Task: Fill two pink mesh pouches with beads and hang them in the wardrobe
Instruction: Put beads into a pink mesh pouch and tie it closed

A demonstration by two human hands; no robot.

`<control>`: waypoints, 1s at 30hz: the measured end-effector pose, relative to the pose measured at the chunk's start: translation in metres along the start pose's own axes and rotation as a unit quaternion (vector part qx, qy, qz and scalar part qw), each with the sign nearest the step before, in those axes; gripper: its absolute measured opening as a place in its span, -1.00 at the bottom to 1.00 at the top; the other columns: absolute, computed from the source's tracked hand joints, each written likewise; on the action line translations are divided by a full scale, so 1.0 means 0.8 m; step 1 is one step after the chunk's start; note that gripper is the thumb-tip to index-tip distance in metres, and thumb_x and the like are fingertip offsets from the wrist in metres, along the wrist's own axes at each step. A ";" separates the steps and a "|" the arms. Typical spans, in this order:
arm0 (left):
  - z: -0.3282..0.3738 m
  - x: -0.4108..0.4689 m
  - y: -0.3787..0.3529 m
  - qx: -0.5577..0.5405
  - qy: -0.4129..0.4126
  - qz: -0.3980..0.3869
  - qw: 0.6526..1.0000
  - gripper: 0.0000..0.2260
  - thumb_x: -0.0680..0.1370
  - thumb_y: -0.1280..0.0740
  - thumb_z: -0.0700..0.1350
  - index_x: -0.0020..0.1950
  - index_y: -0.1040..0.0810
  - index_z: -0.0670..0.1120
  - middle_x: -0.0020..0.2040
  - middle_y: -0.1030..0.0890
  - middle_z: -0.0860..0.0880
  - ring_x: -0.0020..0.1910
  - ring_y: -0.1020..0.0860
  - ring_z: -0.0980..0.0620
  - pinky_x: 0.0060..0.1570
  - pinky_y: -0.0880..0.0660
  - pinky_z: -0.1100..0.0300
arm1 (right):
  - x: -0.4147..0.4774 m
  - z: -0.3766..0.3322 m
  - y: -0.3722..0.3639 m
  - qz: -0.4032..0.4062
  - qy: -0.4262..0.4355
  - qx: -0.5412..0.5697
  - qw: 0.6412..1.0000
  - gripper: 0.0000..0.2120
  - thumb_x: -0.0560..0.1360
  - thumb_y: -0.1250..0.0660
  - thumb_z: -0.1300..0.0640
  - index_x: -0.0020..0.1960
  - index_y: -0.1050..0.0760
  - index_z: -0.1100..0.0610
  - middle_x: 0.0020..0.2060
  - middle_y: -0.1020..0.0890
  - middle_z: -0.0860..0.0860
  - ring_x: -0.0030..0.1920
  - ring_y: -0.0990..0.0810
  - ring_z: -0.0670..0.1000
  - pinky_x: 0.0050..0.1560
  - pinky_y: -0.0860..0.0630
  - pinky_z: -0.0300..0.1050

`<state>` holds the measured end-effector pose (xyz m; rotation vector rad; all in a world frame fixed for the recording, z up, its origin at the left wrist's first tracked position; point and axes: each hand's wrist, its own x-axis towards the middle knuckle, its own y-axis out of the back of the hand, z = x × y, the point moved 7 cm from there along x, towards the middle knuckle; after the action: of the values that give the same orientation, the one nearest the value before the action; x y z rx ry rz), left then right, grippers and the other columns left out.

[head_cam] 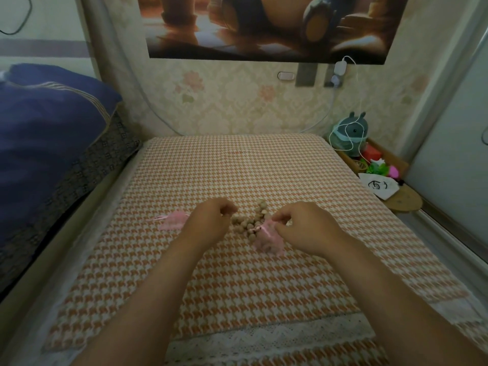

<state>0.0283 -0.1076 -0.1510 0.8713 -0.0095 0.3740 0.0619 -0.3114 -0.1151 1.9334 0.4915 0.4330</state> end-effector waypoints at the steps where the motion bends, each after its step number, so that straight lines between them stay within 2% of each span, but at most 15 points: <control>1: -0.007 -0.002 -0.010 0.027 -0.003 -0.019 0.999 -0.79 0.53 -0.30 -0.21 0.05 -0.67 0.02 0.09 -0.65 0.05 0.07 -0.59 0.06 0.10 -0.50 0.20 | 0.000 -0.001 -0.001 0.000 0.001 0.002 1.000 -0.75 0.56 -0.31 0.01 0.19 -0.64 -0.07 0.12 -0.68 -0.14 0.09 -0.62 -0.07 0.12 -0.59 -0.02; 4: -0.016 -0.006 -0.040 0.076 -0.027 -0.063 0.995 -0.78 0.49 -0.37 -0.16 0.09 -0.65 0.06 0.13 -0.56 -0.01 0.12 -0.56 0.00 0.14 -0.51 0.12 | 0.002 -0.004 -0.001 -0.003 0.001 -0.001 1.000 -0.75 0.54 -0.32 -0.03 0.19 -0.64 -0.10 0.09 -0.68 -0.15 0.09 -0.61 -0.07 0.11 -0.57 -0.03; 7: -0.012 -0.004 -0.050 0.082 -0.041 -0.055 0.994 -0.84 0.48 -0.39 -0.06 0.05 -0.65 0.08 0.10 -0.58 0.01 0.05 -0.58 0.00 0.06 -0.56 0.05 | 0.004 -0.008 -0.001 -0.004 0.003 0.002 1.000 -0.74 0.54 -0.32 -0.06 0.19 -0.64 -0.11 0.08 -0.67 -0.16 0.09 -0.61 -0.09 0.10 -0.57 -0.06; 11: -0.011 0.000 -0.052 0.087 -0.026 -0.043 0.995 -0.95 0.47 -0.39 -0.07 -0.10 -0.60 0.08 -0.05 -0.64 0.06 -0.06 -0.60 0.02 -0.06 -0.57 0.09 | 0.006 -0.013 -0.003 -0.007 0.009 0.007 1.000 -0.74 0.54 -0.32 -0.08 0.18 -0.64 -0.11 0.07 -0.68 -0.17 0.08 -0.61 -0.11 0.11 -0.58 -0.02; 14: -0.016 0.002 -0.053 0.069 -0.020 -0.035 0.997 -0.90 0.48 -0.36 -0.12 -0.13 -0.52 0.08 -0.10 -0.64 0.06 -0.09 -0.59 0.03 -0.14 -0.51 0.15 | 0.006 -0.015 -0.002 -0.010 0.012 0.004 1.000 -0.74 0.54 -0.31 -0.08 0.18 -0.63 -0.10 0.08 -0.67 -0.16 0.08 -0.61 -0.11 0.11 -0.59 -0.01; 18: 0.001 0.006 -0.033 -0.018 -0.015 0.007 1.000 -0.88 0.52 -0.40 -0.09 0.04 -0.59 -0.03 -0.09 -0.61 0.07 -0.09 -0.57 0.07 -0.07 -0.50 0.17 | 0.005 -0.013 0.001 -0.016 0.011 0.005 1.000 -0.75 0.55 -0.31 -0.07 0.19 -0.63 -0.10 0.09 -0.67 -0.16 0.08 -0.61 -0.11 0.10 -0.58 -0.02; 21: 0.040 0.004 -0.011 -0.108 -0.049 0.040 0.992 -0.92 0.52 -0.42 -0.06 0.00 -0.62 0.01 -0.14 -0.60 0.16 -0.20 -0.56 0.17 -0.17 -0.48 0.29 | 0.004 -0.012 0.001 -0.024 0.011 0.000 1.000 -0.73 0.55 -0.29 -0.04 0.21 -0.62 -0.10 0.10 -0.67 -0.16 0.07 -0.61 -0.11 0.10 -0.59 -0.02; 24: 0.077 -0.008 -0.010 -0.162 -0.093 0.013 0.982 -0.95 0.49 -0.46 -0.05 -0.06 -0.63 0.06 -0.14 -0.65 0.15 -0.19 -0.60 0.19 -0.17 -0.54 0.33 | 0.004 -0.011 0.000 -0.025 0.009 -0.003 1.000 -0.71 0.53 -0.27 -0.01 0.20 -0.62 -0.09 0.06 -0.68 -0.14 -0.01 -0.63 -0.09 0.00 -0.60 -0.02; 27: 0.091 -0.017 -0.020 -0.134 -0.125 -0.005 0.983 -0.94 0.48 -0.46 -0.05 -0.07 -0.64 0.07 -0.14 -0.66 0.15 -0.16 -0.60 0.20 -0.10 -0.56 0.24 | 0.003 -0.005 -0.002 -0.032 -0.007 0.011 0.999 -0.79 0.51 -0.26 -0.02 0.07 -0.62 -0.08 -0.11 -0.68 -0.10 -0.20 -0.61 -0.08 -0.13 -0.61 0.02; 30: 0.091 -0.018 -0.026 -0.084 -0.136 -0.009 0.987 -0.93 0.47 -0.47 -0.03 -0.06 -0.67 0.06 -0.12 -0.65 0.15 -0.15 -0.58 0.18 -0.07 -0.57 0.13 | 0.004 0.001 -0.004 -0.032 -0.015 0.039 0.999 -0.80 0.48 -0.24 0.01 -0.02 -0.62 -0.06 -0.17 -0.67 -0.09 -0.16 -0.63 -0.03 -0.09 -0.63 0.10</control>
<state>0.0318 -0.1787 -0.1219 0.7494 -0.2827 0.2311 0.0649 -0.3093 -0.1181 1.9907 0.5572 0.3479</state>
